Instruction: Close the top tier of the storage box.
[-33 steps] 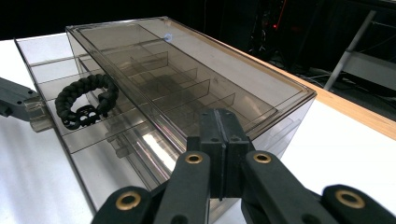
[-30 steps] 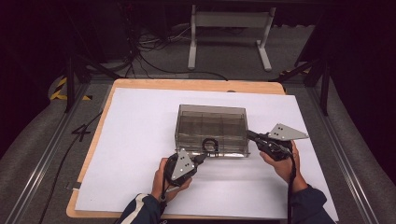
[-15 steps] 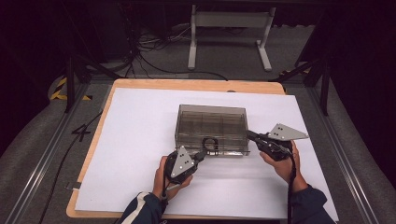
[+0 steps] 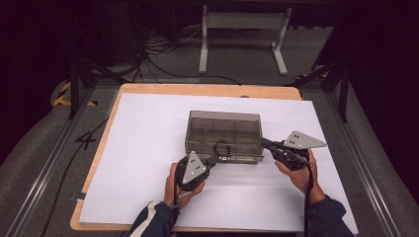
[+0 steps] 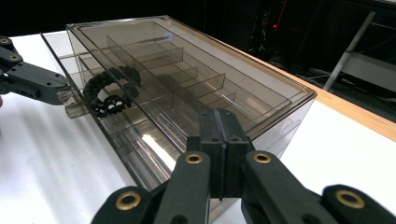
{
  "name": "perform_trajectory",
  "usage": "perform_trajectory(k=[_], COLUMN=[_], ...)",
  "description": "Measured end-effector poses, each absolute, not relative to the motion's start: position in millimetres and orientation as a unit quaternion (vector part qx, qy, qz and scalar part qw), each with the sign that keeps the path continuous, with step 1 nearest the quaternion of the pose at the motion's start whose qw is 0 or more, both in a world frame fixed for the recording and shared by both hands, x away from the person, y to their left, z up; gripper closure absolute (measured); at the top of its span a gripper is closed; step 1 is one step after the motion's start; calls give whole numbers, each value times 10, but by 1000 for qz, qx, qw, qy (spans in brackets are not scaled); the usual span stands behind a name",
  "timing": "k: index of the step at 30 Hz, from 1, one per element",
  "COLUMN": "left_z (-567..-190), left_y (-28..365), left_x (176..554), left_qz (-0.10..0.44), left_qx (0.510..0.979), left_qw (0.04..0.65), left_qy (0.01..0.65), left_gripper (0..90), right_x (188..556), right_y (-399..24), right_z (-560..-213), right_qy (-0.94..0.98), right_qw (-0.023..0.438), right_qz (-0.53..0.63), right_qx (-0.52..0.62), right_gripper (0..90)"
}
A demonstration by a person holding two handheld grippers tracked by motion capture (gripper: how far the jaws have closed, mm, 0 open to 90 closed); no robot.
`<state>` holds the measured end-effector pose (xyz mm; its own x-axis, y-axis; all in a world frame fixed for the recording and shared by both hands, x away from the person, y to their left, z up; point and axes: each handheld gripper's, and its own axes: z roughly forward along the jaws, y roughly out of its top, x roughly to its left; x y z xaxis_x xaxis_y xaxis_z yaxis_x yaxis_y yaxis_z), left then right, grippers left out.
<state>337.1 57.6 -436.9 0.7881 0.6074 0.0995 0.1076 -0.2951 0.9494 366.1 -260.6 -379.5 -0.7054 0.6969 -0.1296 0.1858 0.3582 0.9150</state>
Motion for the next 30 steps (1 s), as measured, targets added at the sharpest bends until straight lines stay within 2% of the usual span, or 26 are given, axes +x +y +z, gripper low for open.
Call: perform_trajectory(k=[30], left_z=[-4422], left_y=[549], left_x=[3571], left_qz=[235], left_qx=[756], left_qw=[549], left_qy=[267], left_gripper=[893], right_x=[3647], right_y=[-2603], right_z=[-3799], right_qy=[781], right_qw=[261], right_qz=[492], right_qx=[282], right_gripper=[900])
